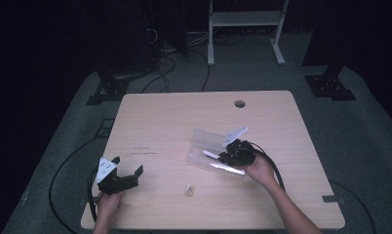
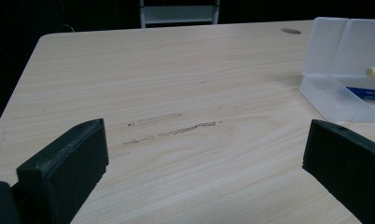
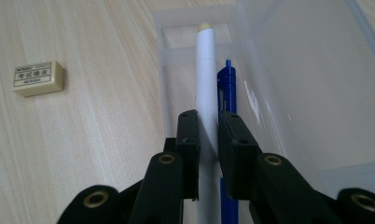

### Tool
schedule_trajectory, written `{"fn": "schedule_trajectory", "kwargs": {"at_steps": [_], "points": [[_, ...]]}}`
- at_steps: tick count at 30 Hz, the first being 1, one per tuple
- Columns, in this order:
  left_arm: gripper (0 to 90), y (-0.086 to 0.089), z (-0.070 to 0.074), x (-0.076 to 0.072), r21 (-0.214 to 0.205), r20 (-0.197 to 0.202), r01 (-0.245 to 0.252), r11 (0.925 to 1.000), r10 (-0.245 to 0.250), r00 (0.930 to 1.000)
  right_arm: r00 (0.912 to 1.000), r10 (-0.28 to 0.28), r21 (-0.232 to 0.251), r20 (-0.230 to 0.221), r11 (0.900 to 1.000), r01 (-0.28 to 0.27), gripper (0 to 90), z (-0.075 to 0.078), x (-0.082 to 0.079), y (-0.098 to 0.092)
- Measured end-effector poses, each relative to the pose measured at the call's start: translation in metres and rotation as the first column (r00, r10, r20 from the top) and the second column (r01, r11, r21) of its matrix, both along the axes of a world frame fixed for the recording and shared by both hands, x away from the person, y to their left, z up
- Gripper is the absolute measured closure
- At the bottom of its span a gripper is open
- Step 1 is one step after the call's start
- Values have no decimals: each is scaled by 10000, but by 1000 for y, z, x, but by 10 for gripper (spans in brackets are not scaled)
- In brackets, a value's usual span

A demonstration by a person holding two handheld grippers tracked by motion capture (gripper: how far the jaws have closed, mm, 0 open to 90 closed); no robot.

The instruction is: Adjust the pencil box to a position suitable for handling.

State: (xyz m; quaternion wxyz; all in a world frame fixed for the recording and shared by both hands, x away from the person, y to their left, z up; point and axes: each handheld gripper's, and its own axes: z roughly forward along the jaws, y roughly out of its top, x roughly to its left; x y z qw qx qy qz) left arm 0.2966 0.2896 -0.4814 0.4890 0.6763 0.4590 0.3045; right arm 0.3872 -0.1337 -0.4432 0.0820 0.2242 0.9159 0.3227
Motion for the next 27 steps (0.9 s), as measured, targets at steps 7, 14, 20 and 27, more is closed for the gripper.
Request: {"fn": "schedule_trajectory", "kwargs": {"at_steps": [7, 14, 20, 27], "points": [[0, 0, 0, 0, -25, 2, -9, 10000, 9, 10000, 9999, -55, -19, -94, 10000, 55, 782, -5, 3, 0], [0, 0, 0, 0, 19, 11, 12, 10000, -12, 10000, 9999, 2, -127, -162, 9999, -4, 782, -10, 6, 2], [0, 0, 0, 0, -25, 4, -2, 10000, 2, 10000, 9994, -16, -201, -350, 9998, 9, 782, -16, 6, 4], [0, 0, 0, 0, 16, 11, 14, 10000, -14, 10000, 9989, -2, -320, -474, 9995, -14, 782, -21, 6, 4]]}}
